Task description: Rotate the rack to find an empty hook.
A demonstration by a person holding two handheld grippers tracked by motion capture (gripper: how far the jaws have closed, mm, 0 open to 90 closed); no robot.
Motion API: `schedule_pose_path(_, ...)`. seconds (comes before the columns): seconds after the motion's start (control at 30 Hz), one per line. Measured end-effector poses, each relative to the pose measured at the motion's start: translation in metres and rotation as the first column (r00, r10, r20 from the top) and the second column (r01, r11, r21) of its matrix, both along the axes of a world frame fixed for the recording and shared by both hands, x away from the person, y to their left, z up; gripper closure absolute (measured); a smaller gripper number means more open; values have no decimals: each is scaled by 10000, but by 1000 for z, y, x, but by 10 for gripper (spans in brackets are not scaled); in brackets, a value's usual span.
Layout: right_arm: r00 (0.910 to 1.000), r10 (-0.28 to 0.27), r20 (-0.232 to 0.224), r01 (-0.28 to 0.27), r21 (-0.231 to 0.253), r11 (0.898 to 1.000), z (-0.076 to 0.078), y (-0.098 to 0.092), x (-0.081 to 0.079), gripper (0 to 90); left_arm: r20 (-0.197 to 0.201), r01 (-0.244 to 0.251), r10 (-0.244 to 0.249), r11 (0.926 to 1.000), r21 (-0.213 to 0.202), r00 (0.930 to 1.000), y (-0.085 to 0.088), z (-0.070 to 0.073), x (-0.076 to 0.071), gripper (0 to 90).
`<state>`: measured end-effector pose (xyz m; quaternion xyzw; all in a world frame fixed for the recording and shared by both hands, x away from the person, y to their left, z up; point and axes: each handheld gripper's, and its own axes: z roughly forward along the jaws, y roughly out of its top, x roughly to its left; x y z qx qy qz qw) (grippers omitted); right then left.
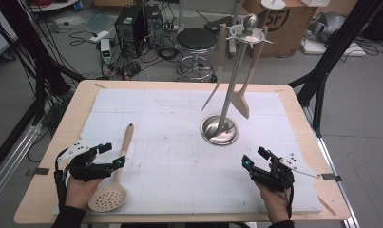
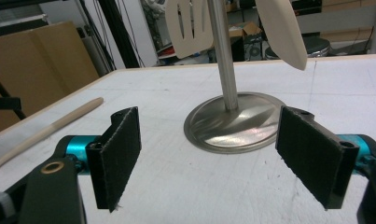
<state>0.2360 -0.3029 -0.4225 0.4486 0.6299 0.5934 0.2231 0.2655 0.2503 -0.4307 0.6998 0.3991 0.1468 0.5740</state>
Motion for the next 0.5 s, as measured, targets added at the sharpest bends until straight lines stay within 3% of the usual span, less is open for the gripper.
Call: schedule_pose_path(0.5,9999,162,9,-162,172,9997,-4,2,-4,215,-6,148,-148,9998,162,9999,-6,0,1,156)
